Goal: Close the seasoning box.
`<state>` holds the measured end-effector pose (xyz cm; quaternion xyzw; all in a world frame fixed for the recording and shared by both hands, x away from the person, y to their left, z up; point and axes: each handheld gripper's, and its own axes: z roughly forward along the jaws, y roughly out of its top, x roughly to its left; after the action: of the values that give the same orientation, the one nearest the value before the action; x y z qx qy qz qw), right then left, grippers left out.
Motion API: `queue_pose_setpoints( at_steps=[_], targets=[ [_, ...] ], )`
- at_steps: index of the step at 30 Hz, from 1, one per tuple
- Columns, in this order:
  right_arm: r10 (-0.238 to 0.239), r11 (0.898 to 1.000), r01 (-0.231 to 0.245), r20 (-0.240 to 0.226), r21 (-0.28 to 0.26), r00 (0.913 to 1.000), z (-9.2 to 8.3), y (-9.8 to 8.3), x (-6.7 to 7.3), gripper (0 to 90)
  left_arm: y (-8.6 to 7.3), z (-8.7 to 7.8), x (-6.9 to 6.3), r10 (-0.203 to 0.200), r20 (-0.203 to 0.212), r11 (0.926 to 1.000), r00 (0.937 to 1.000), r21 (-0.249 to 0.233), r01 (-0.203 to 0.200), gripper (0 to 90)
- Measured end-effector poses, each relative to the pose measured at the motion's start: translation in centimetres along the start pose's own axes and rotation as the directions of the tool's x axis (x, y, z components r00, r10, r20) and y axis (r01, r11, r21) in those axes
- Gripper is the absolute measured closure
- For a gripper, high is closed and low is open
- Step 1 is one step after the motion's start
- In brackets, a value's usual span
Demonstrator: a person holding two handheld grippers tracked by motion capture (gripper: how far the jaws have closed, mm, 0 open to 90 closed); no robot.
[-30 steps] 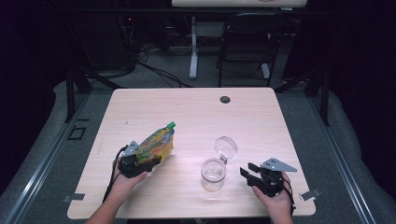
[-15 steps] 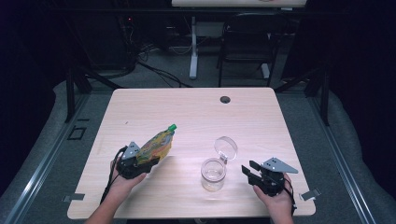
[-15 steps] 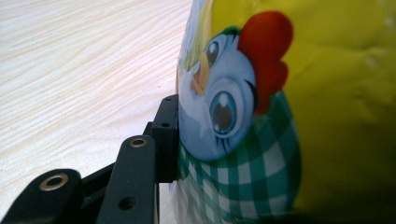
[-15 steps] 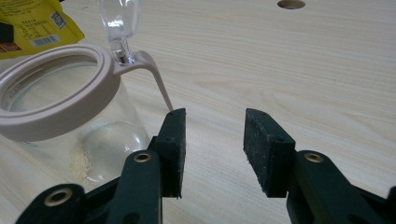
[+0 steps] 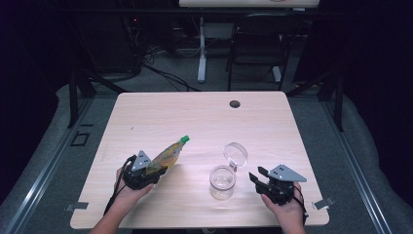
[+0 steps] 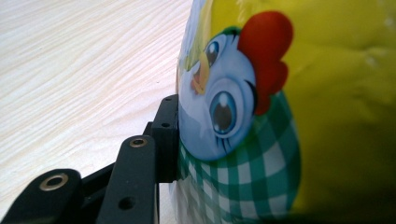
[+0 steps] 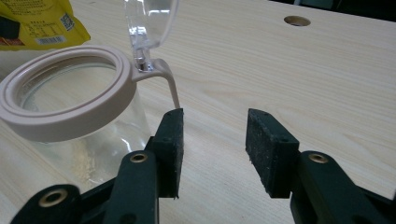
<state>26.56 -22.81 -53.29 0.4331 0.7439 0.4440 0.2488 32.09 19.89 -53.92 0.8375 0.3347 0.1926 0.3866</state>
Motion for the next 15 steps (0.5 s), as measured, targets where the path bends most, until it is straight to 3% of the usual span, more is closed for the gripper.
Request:
queue_pose_setpoints(
  at_steps=[4, 8, 13, 15],
  targets=[
    [-0.031, 0.999, 0.031, 0.005, 0.006, 0.9995, 0.3, 0.1, 0.3, 53.6, -0.1, -0.2, -0.3, 0.029, -0.024, 0.9995, 0.9993, 0.013, -0.029, 60.4],
    [-0.033, 0.999, 0.033, -0.002, -0.004, 0.9995, 0.5, 0.1, 0.3, 53.6, -0.1, -0.4, -0.7, 0.063, -0.06, 0.9979, 0.9962, 0.018, -0.062, 60.4],
    [-0.013, 1.0, 0.013, -0.022, 0.01, 0.9997, 0.8, 0.0, 0.2, 55.2, -0.1, -0.6, -1.3, 0.119, -0.114, 0.9929, 0.9863, 0.016, -0.118, 60.3],
    [-0.011, 1.0, 0.011, -0.03, 0.013, 0.9995, 0.9, 0.0, 0.1, 55.7, 0.0, -0.7, -1.6, 0.159, -0.135, 0.9873, 0.978, 0.029, -0.156, 60.3]
  ],
)
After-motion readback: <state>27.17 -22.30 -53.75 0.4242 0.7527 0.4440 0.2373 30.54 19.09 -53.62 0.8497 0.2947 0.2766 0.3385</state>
